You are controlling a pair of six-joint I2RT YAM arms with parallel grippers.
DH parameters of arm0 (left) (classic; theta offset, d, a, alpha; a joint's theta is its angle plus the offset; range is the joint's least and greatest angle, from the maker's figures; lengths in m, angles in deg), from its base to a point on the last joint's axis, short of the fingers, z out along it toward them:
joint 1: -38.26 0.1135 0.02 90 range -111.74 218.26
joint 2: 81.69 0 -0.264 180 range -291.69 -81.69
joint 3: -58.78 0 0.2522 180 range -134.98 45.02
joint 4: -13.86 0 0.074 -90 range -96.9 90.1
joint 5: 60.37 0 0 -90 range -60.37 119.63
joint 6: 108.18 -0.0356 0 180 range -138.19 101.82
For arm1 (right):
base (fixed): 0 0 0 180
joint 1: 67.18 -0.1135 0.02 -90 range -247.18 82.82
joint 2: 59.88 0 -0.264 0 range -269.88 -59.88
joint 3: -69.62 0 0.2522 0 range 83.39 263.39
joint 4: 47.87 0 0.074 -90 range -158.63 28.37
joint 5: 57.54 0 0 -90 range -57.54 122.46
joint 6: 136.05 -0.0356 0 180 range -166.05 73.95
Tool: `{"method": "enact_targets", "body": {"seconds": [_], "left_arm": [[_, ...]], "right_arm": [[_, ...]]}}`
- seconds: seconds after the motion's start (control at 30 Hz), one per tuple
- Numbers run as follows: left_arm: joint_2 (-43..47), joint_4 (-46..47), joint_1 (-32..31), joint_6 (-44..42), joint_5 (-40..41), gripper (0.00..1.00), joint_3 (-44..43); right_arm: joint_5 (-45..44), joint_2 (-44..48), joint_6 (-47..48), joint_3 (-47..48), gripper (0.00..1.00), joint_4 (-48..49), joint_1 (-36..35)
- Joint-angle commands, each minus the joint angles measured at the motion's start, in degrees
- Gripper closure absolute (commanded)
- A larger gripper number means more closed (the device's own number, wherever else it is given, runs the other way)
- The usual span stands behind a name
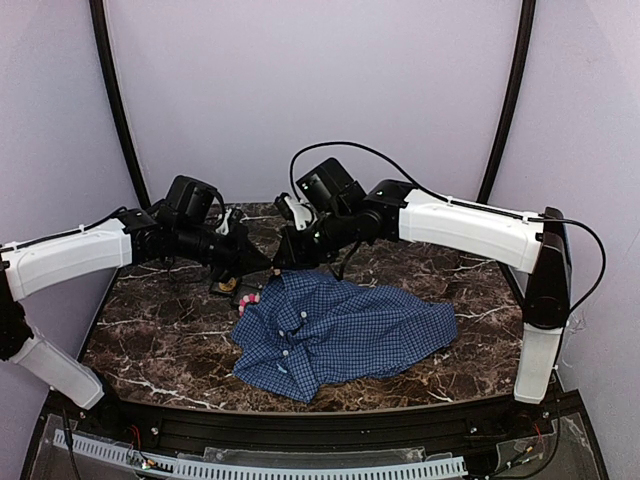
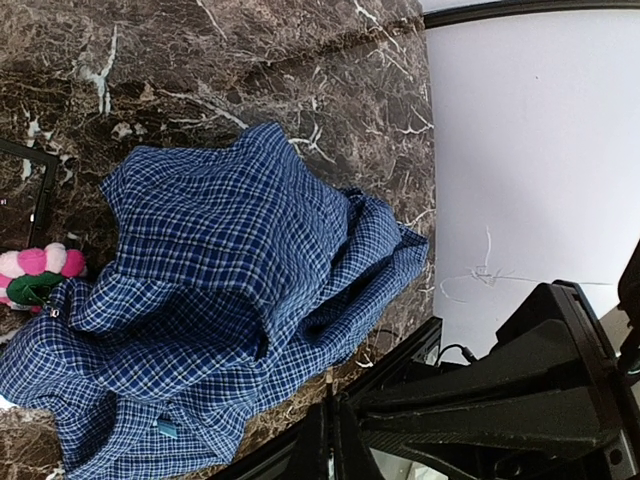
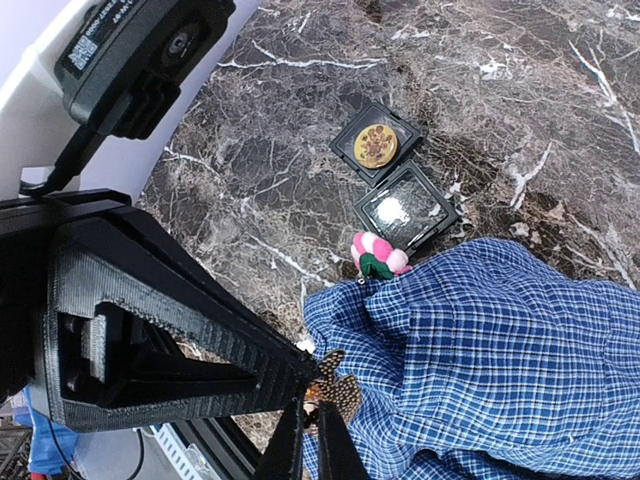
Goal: Remove the brooch from the garment
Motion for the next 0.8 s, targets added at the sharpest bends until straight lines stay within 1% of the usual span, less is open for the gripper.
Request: {"method": "enact_targets", "body": {"seconds": [0.0, 0.13, 0.3, 0.47, 0.53, 0.63, 0.7, 0.77], "left_arm": [[0.16, -2.96, -0.36, -2.91, -1.15, 0.99, -2.31], [-1.08, -4.11, -0.36, -4.06, -2.38, 0.99, -2.6], [-1.8, -4.47, -0.36, -4.68, -2.97, 0.99, -2.96], [-2.49, -4.22, -0.35, -4.77, -3.44, 0.99, -3.16], [-2.63, -4.15, -0.36, -4.81, -3.64, 0.99, -3.2], [-2.55, -3.05, -0.01, -4.78, -4.58, 0.99, -2.8], [-1.77, -0.09, 0.44, -4.55, -5.89, 0.99, -0.86], [-0.32, 6.57, 1.0, -4.44, -8.02, 0.99, 1.2]], "right_arm": [[-1.64, 0.39, 0.22, 0.86, 0.91, -0.27, -0.05], [-1.76, 0.57, 0.11, 0.97, 0.87, 0.22, 0.12], [-1.72, 0.9, 0.16, 0.78, 0.87, 0.57, 0.34], [-0.36, 1.6, -0.09, -0.11, 0.82, 1.76, 0.72], [-0.05, 2.03, -0.24, -0.44, 0.78, 1.94, 0.96], [0.99, 3.6, -1.01, -1.87, 0.69, 2.48, 2.06], [2.47, 5.55, -1.58, -4.24, 0.62, 3.88, 3.76], [4.6, 7.97, -2.32, -7.49, 0.53, 5.66, 5.45]]}}
